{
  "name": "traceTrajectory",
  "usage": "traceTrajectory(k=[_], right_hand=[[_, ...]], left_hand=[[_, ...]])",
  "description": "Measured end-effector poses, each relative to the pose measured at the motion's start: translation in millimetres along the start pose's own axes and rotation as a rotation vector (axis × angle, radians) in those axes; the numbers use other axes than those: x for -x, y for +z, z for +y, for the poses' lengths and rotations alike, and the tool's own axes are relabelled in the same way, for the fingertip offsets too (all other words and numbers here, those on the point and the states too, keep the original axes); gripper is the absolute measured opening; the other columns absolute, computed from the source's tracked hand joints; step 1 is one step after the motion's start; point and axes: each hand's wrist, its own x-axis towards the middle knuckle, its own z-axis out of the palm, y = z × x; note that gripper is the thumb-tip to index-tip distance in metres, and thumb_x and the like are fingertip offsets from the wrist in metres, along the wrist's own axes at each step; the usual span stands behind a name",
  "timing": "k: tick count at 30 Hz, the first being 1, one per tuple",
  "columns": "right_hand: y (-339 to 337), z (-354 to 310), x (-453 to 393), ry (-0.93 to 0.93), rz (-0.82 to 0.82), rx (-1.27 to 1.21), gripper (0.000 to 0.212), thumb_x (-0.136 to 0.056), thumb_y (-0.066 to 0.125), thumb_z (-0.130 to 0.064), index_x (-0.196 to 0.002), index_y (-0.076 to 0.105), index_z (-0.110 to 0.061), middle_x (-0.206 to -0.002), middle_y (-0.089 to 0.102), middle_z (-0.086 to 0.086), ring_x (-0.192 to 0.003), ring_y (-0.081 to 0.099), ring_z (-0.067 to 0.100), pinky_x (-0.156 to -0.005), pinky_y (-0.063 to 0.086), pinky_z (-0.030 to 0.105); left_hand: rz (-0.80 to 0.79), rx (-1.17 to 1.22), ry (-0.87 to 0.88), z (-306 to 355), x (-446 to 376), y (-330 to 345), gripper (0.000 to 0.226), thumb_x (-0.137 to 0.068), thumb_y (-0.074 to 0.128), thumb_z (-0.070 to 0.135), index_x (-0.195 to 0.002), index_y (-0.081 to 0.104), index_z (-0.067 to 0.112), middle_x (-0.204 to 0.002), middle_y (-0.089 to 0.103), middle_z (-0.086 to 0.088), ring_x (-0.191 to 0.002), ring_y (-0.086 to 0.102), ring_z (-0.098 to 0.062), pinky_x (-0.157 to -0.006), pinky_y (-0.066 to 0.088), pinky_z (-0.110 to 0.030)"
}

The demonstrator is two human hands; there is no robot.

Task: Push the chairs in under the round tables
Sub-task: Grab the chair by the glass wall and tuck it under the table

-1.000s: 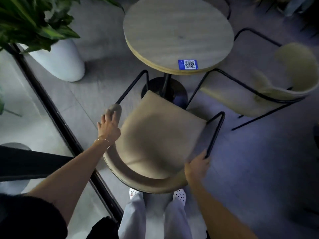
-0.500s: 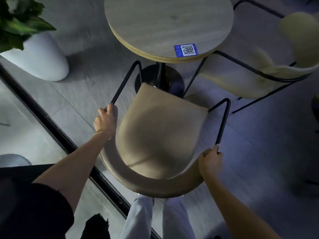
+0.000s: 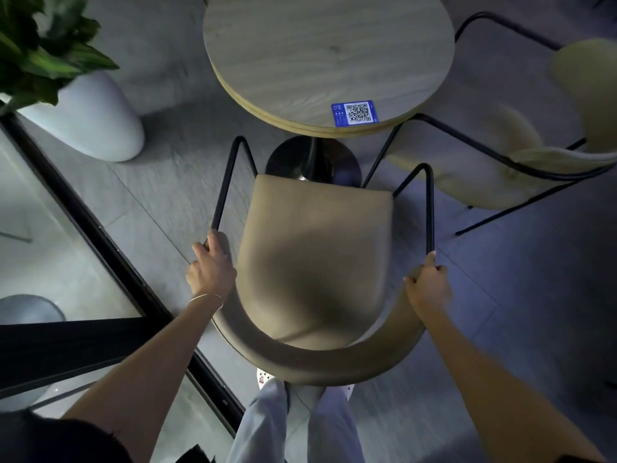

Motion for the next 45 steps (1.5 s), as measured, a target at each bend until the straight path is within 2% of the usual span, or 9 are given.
traceTrajectory(k=[5, 9, 16, 26, 32, 34, 36, 40, 45], right_hand=[[-15.7, 5.9, -37.4, -0.081, -0.007, 0.03, 0.08, -0.091, 0.06, -0.022, -0.152, 0.01, -0.008, -0.132, 0.042, 0.031, -0.095, 0.058, 0.045, -0.081, 0.048, 0.045], [-23.8, 10.3, -64.5, -0.122, -0.023, 0.058, 0.081, -0.091, 0.06, -0.024, -0.152, 0.009, -0.009, -0.13, 0.044, 0.028, -0.091, 0.059, 0.044, -0.079, 0.05, 0.045], [-44.1, 7.3, -113.4, -0.165, -0.015, 0.13, 0.079, -0.09, 0.061, -0.026, -0.151, 0.014, -0.013, -0.133, 0.045, 0.024, -0.104, 0.058, 0.044, -0.08, 0.051, 0.046], [-49.9, 5.0, -125.2, -0.181, -0.003, 0.143, 0.078, -0.09, 0.062, -0.026, -0.151, 0.015, -0.014, -0.134, 0.047, 0.022, -0.105, 0.059, 0.043, -0.081, 0.052, 0.046], [-54.0, 3.4, -120.7, -0.164, -0.043, 0.128, 0.082, -0.088, 0.064, -0.027, -0.151, 0.015, -0.012, -0.138, 0.043, 0.022, -0.114, 0.055, 0.044, -0.087, 0.05, 0.048], [-58.5, 1.2, -115.8, -0.166, -0.078, 0.147, 0.079, -0.088, 0.063, -0.025, -0.15, 0.017, -0.009, -0.139, 0.041, 0.022, -0.119, 0.051, 0.042, -0.089, 0.049, 0.049], [-65.9, -1.5, -106.4, -0.187, -0.095, 0.162, 0.072, -0.088, 0.061, -0.024, -0.148, 0.023, -0.007, -0.14, 0.041, 0.021, -0.123, 0.048, 0.04, -0.093, 0.048, 0.048], [-89.9, -6.1, -83.2, -0.258, -0.072, 0.09, 0.068, -0.089, 0.06, -0.032, -0.146, 0.029, -0.013, -0.148, 0.034, 0.018, -0.134, 0.036, 0.038, -0.106, 0.039, 0.049], [-140.9, 3.4, -76.5, -0.267, 0.027, 0.039, 0.071, -0.09, 0.055, -0.042, -0.149, 0.025, -0.017, -0.154, 0.026, 0.016, -0.143, 0.022, 0.034, -0.113, 0.03, 0.051]], left_hand=[[0.082, 0.034, -0.043, 23.4, 6.2, 10.4, 0.052, -0.09, 0.045, 0.017, -0.139, 0.029, 0.01, -0.109, 0.047, -0.023, -0.083, 0.062, -0.046, -0.065, 0.044, -0.045], [0.108, 0.044, -0.115, 42.3, 8.9, 17.3, 0.053, -0.089, 0.047, 0.016, -0.139, 0.031, 0.01, -0.11, 0.048, -0.023, -0.085, 0.062, -0.046, -0.064, 0.038, -0.042], [0.176, 0.052, -0.165, 75.4, 9.9, 29.1, 0.051, -0.086, 0.048, 0.015, -0.136, 0.036, 0.007, -0.108, 0.049, -0.025, -0.083, 0.062, -0.047, -0.061, 0.034, -0.039], [0.218, 0.029, -0.173, 83.4, 5.5, 34.0, 0.05, -0.087, 0.049, 0.017, -0.134, 0.038, 0.007, -0.109, 0.049, -0.025, -0.083, 0.063, -0.048, -0.06, 0.034, -0.039], [0.165, 0.039, -0.163, 82.5, 10.8, 28.8, 0.051, -0.089, 0.048, 0.016, -0.137, 0.034, 0.009, -0.114, 0.047, -0.024, -0.088, 0.062, -0.046, -0.062, 0.037, -0.041], [0.117, 0.071, -0.176, 84.8, 10.4, 26.0, 0.055, -0.088, 0.051, 0.014, -0.139, 0.03, 0.009, -0.119, 0.044, -0.026, -0.098, 0.058, -0.047, -0.068, 0.045, -0.046], [0.053, 0.08, -0.213, 90.8, 10.2, 24.0, 0.067, -0.086, 0.057, 0.013, -0.144, 0.023, 0.01, -0.131, 0.036, -0.028, -0.117, 0.046, -0.047, -0.083, 0.048, -0.053], [0.002, -0.032, -0.107, 123.2, 17.5, 18.5, 0.081, -0.086, 0.058, 0.027, -0.151, 0.011, 0.013, -0.157, 0.008, -0.022, -0.145, 0.009, -0.041, -0.114, 0.018, -0.06], [-0.058, 0.016, 0.186, 200.9, 32.7, 4.7, 0.079, -0.092, 0.049, 0.034, -0.153, 0.002, 0.014, -0.16, 0.0, -0.019, -0.148, 0.002, -0.038, -0.119, 0.01, -0.054]])
